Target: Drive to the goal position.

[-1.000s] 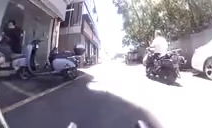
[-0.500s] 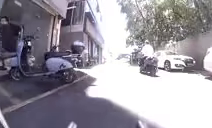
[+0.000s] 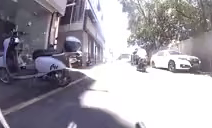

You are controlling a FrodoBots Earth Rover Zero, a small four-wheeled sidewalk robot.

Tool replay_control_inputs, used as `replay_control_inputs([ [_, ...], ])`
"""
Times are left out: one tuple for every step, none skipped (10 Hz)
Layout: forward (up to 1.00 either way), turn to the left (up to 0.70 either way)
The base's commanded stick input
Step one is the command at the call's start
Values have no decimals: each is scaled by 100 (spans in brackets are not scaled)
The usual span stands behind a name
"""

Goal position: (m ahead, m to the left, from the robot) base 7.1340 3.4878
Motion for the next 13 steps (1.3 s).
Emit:
replay_control_inputs([
  [70,0],
  [70,0],
  [70,0],
  [70,0],
  [70,0],
  [70,0],
  [70,0],
  [70,0],
  [70,0],
  [70,0],
  [70,0],
  [70,0],
  [70,0],
])
